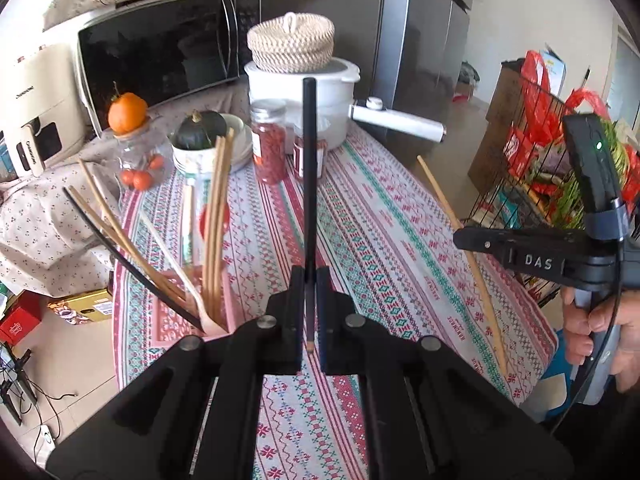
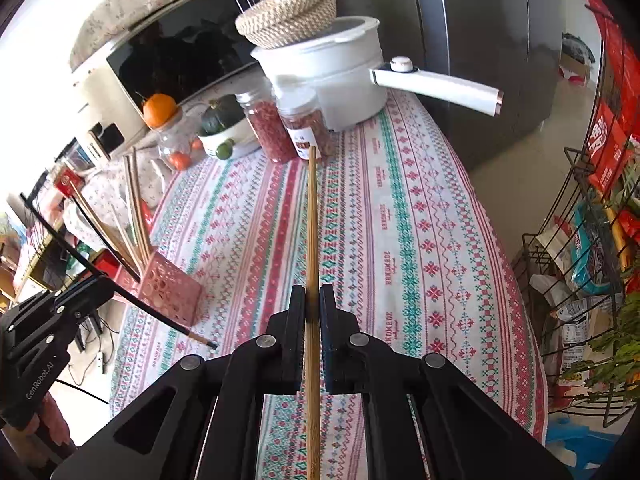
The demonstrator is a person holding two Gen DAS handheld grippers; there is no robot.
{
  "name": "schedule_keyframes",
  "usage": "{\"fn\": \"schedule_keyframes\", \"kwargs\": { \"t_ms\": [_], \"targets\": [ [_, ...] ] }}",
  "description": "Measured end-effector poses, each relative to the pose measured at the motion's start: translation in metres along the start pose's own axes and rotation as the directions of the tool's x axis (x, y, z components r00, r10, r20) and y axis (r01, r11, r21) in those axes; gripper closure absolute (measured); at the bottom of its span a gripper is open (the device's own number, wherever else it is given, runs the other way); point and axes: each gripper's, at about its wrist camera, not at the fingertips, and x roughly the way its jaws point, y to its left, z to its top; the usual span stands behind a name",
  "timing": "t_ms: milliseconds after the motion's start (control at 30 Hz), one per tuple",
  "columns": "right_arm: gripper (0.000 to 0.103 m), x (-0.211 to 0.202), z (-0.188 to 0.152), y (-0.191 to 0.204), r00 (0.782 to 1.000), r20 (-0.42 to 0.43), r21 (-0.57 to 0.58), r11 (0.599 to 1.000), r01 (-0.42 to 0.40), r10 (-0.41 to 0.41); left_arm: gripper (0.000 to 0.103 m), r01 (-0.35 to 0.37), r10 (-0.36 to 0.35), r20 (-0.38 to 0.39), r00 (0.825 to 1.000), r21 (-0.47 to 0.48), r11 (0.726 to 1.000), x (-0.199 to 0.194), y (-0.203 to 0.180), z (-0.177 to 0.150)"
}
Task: Organize utensils
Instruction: 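Carry both chopsticks over the pink basket and release them inside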
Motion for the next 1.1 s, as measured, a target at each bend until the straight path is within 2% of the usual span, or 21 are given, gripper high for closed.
{"fn": "schedule_keyframes", "kwargs": {
  "t_ms": [233, 400, 567, 767, 867, 1033, 1100],
  "targets": [
    [0.096, -0.018, 0.015, 0.039, 0.991, 0.130, -0.029, 0.999, -0.031, 0.035, 0.097, 0.011, 0.007, 0.190, 0.982, -0.092, 0.996, -0.061, 0.042, 0.017],
    [0.096, -0.018, 0.024, 0.061, 0.981, 0.180, -0.029, 0.998, -0.063, 0.068, 0.097, -0.016, 0.053, 0.233, 0.971, -0.156, 0.988, -0.074, 0.070, 0.020],
    [0.096, -0.014, 0.027, 0.078, 0.972, 0.218, -0.034, 0.996, -0.086, 0.091, 0.097, -0.033, 0.072, 0.201, 0.977, -0.191, 0.981, -0.075, 0.089, 0.018],
    [0.096, -0.010, 0.028, 0.098, 0.952, 0.281, -0.046, 0.993, -0.112, 0.120, 0.097, -0.084, 0.108, 0.126, 0.986, -0.182, 0.980, -0.049, 0.102, 0.008],
    [0.096, -0.007, 0.028, 0.108, 0.934, 0.327, -0.056, 0.989, -0.133, 0.144, 0.097, -0.102, 0.117, 0.089, 0.989, -0.160, 0.982, -0.029, 0.103, 0.001],
    [0.096, -0.001, 0.028, 0.128, 0.897, 0.400, -0.063, 0.982, -0.177, 0.187, 0.096, -0.074, 0.079, 0.018, 0.997, -0.165, 0.983, 0.006, 0.113, -0.012],
    [0.096, 0.003, 0.028, 0.136, 0.886, 0.422, -0.054, 0.981, -0.188, 0.193, 0.088, -0.083, 0.084, -0.004, 0.996, -0.188, 0.979, 0.010, 0.118, -0.015]
  ]
}}
